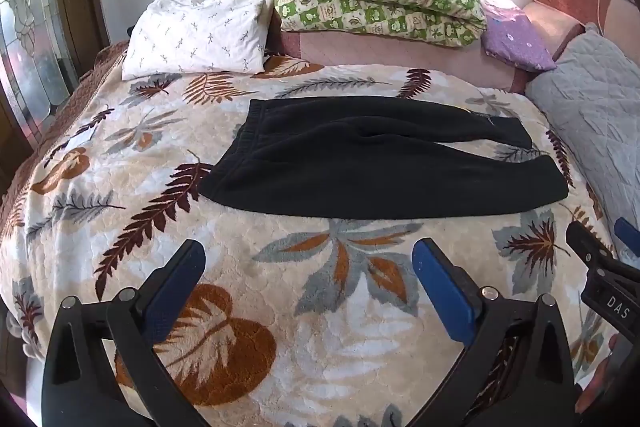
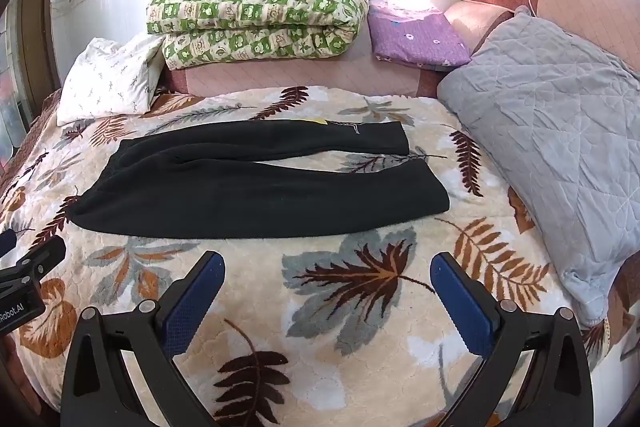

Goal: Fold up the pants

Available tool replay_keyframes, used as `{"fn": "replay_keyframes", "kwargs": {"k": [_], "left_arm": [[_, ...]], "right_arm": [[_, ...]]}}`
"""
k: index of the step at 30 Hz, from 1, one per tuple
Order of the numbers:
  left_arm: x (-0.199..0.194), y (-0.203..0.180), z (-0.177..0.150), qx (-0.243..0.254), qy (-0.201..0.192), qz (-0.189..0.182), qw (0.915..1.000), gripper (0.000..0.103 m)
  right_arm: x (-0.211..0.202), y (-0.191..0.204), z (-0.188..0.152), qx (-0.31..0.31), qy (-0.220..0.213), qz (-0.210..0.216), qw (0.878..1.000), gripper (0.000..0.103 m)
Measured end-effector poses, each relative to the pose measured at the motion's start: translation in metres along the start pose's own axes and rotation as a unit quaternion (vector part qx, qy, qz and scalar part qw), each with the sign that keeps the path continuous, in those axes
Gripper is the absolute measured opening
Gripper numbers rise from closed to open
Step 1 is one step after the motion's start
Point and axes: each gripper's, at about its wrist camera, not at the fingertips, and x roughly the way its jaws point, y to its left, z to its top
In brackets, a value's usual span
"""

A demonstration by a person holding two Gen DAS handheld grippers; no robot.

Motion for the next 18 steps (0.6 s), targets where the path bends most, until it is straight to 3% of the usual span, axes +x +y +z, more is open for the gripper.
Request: {"fn": "replay_keyframes", "kwargs": {"k": [3, 13, 18], "left_arm": [[-0.001, 0.006, -0.002, -0.016, -0.013, 0.006, 0.9998, 0.103], [0.010, 0.013, -0.001, -0.024, 0.019, 0.030, 0.9991, 0.103], [0.006, 0.014, -0.002, -0.017, 0.003, 0.043, 0.9989, 0.103]], "right_arm": [[0.000, 0.000, 0.000, -0.001, 0.000, 0.000, 1.000, 0.103], [0.001, 0.001, 0.000, -0.001, 0.000, -0.001, 1.000, 0.103], [0.001, 0.000, 0.000, -0.001, 0.000, -0.002, 1.000, 0.103]]}}
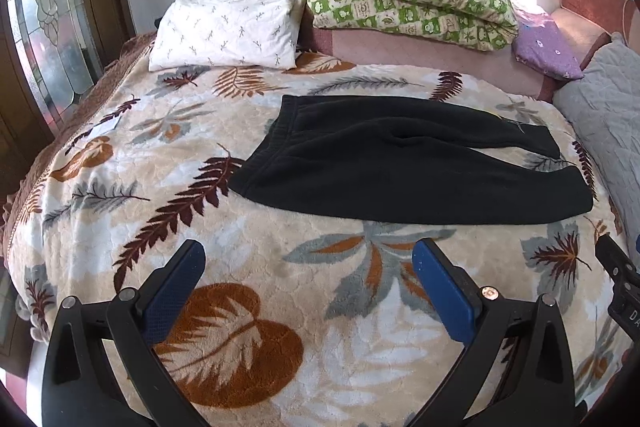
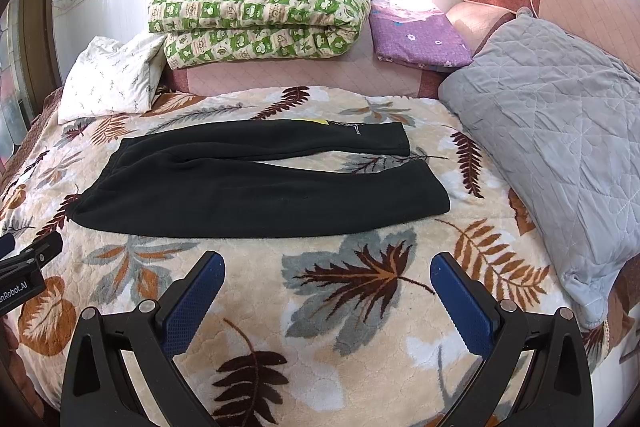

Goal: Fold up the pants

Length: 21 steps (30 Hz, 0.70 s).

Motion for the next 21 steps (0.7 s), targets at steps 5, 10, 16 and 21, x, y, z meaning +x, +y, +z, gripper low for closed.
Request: {"fn": "replay_keyframes", "kwargs": {"k": [5, 10, 16, 21], "left_arm": [[-0.0006, -0.0015, 0.0012, 0.002, 0.001, -0.001, 1.0000, 0.103], [-0.0007, -0.0020, 0.0009, 0.002, 0.001, -0.001, 1.0000, 0.103], [-0.0012, -0.0045, 0.0010, 0.004, 0.003, 0.000, 1.0000, 0.103], [0.0000, -0.0066, 0.0022, 0.004, 0.007, -0.001, 1.0000, 0.103]], "right_arm": [[0.0004, -0.0012, -0.0008, 0.000, 0.000, 0.001, 1.000, 0.103], [0.0006, -0.0004, -0.0002, 0.000, 0.001, 0.001, 1.000, 0.103], [0.0026, 0.0005, -0.0003, 0.001, 0.001, 0.000, 1.000, 0.103], [0.0036, 0.0005, 0.0010, -0.001, 0.003, 0.001, 1.000, 0.103]]}}
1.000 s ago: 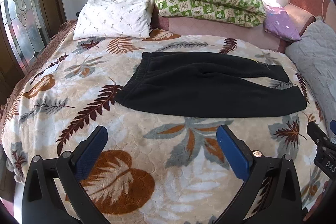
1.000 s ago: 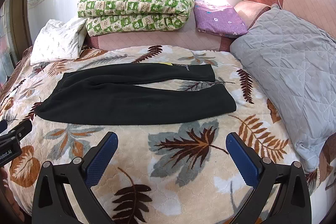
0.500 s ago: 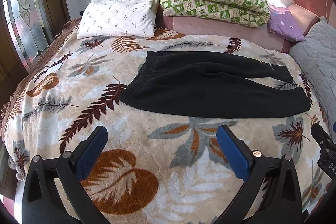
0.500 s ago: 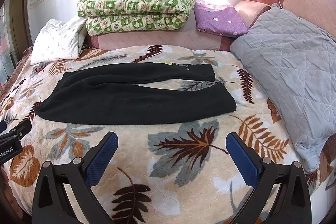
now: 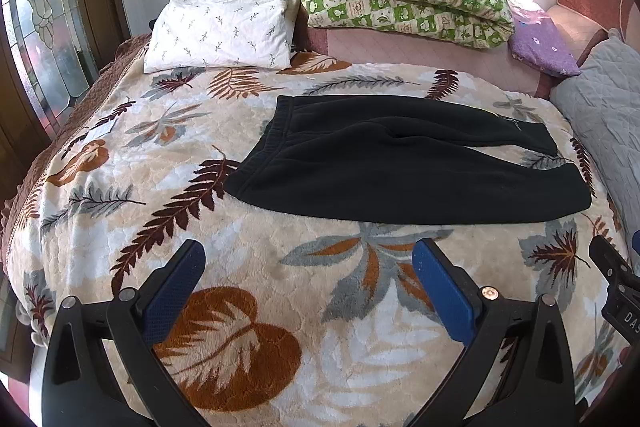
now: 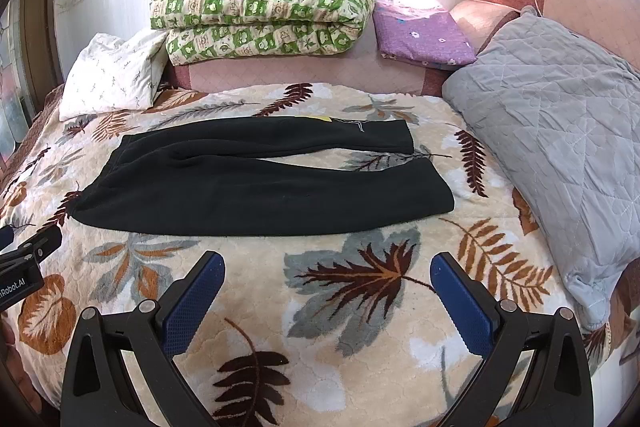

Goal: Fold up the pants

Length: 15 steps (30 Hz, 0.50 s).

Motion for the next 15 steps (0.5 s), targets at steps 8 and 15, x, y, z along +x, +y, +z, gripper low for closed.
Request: {"fn": "replay_keyframes", "kwargs": {"k": [8, 15], "left_arm": [[0.005, 0.001, 0.003, 0.003, 0.007, -0.005, 1.0000, 0.103], [0.011, 0.000, 0.004, 0.010, 0.012, -0.006, 0.9999, 0.103]], "right_arm": [[0.005, 0.004, -0.002, -0.005, 0.004, 0.003, 1.000, 0.103], [0.009, 0.002, -0.001, -0.004, 0.011, 0.007, 1.000, 0.103]]}}
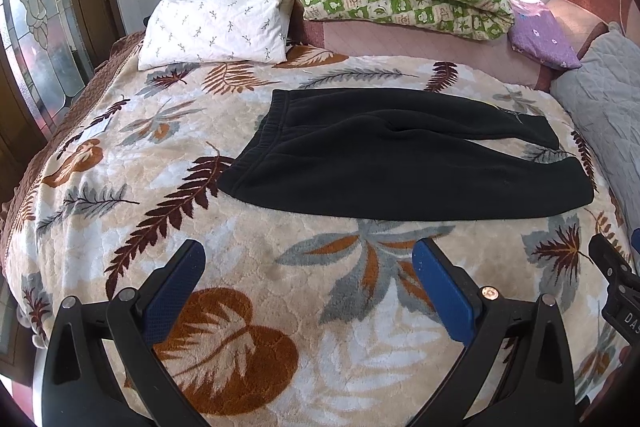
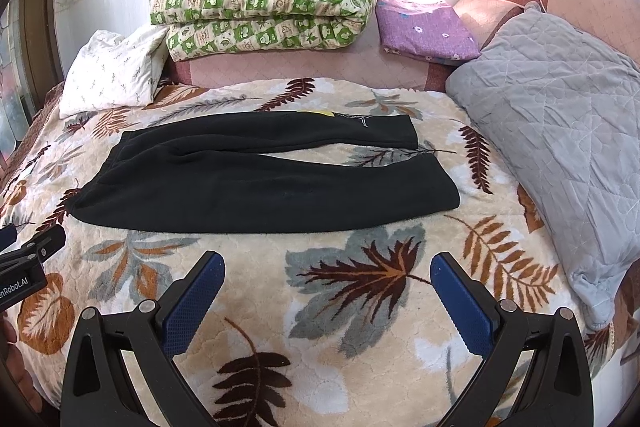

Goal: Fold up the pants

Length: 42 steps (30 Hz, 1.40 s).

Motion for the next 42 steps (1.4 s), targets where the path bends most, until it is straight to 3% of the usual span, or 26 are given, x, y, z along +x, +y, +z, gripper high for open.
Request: {"fn": "replay_keyframes", "kwargs": {"k": [22, 42], "left_arm": [[0.000, -0.003, 0.001, 0.000, -0.015, -0.004, 0.9999, 0.103], [0.008, -0.013, 0.002, 0.011, 0.008, -0.014, 0.9998, 0.103]], "right_arm": [[0.004, -0.003, -0.002, 0.005, 0.002, 0.001, 1.000, 0.103], [0.003, -0.012, -0.003, 0.016, 0.004, 0.000, 1.000, 0.103]]}}
